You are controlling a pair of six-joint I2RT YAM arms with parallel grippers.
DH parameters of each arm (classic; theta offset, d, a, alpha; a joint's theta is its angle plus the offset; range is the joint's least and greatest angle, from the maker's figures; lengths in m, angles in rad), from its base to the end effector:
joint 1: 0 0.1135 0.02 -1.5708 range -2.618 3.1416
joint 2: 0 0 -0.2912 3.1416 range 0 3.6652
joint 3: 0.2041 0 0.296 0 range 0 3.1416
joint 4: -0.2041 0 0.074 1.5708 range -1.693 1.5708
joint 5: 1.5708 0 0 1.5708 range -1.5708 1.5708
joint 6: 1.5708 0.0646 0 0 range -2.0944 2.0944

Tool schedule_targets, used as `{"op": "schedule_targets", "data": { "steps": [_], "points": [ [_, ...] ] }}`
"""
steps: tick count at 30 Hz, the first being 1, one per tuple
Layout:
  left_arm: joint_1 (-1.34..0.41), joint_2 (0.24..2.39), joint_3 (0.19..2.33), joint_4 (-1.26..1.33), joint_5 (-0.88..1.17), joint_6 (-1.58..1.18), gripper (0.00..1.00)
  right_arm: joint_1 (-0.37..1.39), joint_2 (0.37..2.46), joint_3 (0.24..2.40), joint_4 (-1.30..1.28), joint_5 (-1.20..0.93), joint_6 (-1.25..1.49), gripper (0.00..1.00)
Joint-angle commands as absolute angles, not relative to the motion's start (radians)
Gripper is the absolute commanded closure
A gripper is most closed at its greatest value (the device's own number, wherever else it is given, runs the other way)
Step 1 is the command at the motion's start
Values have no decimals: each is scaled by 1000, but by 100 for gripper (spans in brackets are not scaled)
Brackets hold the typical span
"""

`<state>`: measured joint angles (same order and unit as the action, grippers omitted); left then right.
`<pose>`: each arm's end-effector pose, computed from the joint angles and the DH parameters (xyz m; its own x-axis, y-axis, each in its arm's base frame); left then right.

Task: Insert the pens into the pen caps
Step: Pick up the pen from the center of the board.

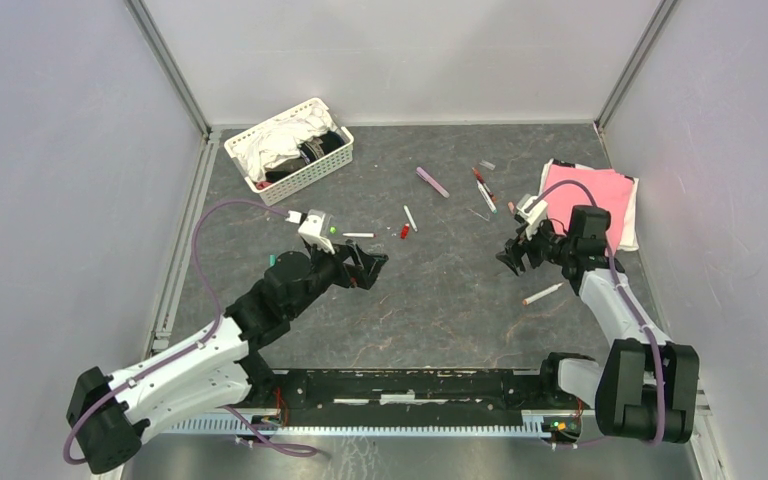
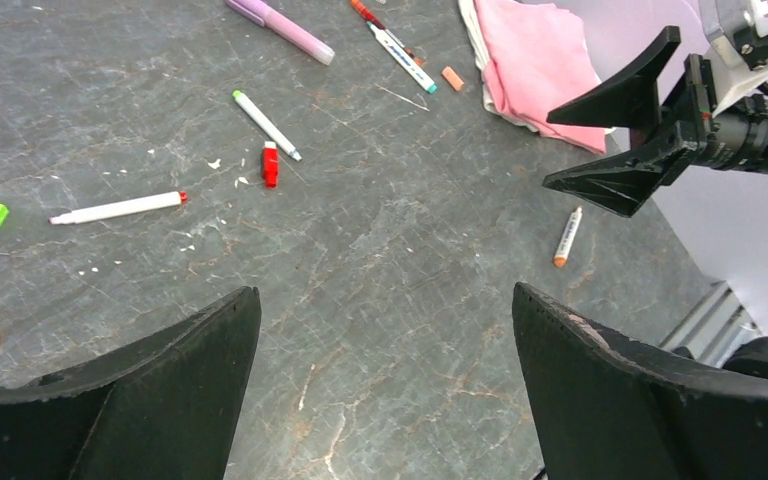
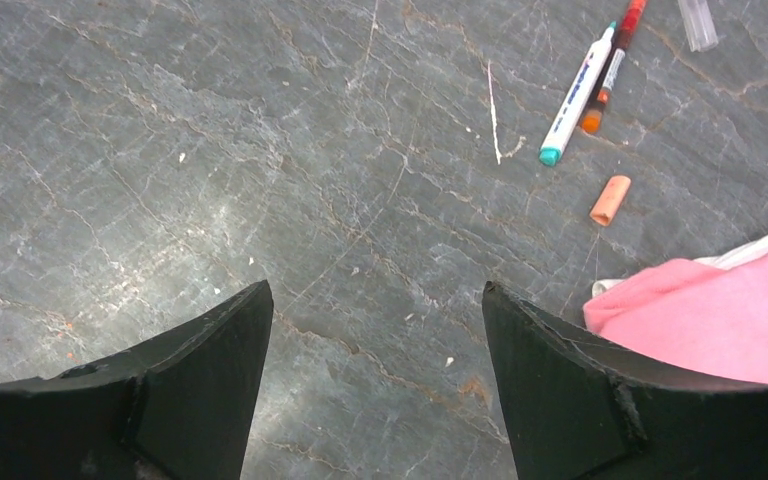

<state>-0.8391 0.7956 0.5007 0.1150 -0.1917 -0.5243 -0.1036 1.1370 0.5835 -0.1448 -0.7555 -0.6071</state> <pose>0.1736 -0.1749 0.2701 -0.4064 -0.2829 -0.8688 0.4640 0.7552 -0.4630 0.2716 0.0163 0.1986 -0.2702 -0.3894 -0.8806 -0.7320 0.6772 -0.0749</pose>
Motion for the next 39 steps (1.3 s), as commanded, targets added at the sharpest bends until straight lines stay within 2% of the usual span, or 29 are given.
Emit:
{"op": "schedule_targets", "data": {
  "steps": [1, 15, 25, 31, 39],
  "points": [
    [-836, 820, 525, 175, -239, -430, 0, -138, 1162, 627, -165, -784, -665, 18],
    [-830, 968, 642, 192, -176, -307, 0, -393, 1207, 625, -285, -924, -838, 21],
    [-805, 1017, 681, 136, -154, -382, 0, -399, 1200, 659, -284, -909, -750, 24],
    [-793, 1020, 697, 146, -122, -471, 0, -399, 1173, 749, -503, -818, -815, 24],
    [-778, 1028, 779, 92, -107, -537, 0, -399, 1048, 716, -556, -756, -824, 22]
  ]
}}
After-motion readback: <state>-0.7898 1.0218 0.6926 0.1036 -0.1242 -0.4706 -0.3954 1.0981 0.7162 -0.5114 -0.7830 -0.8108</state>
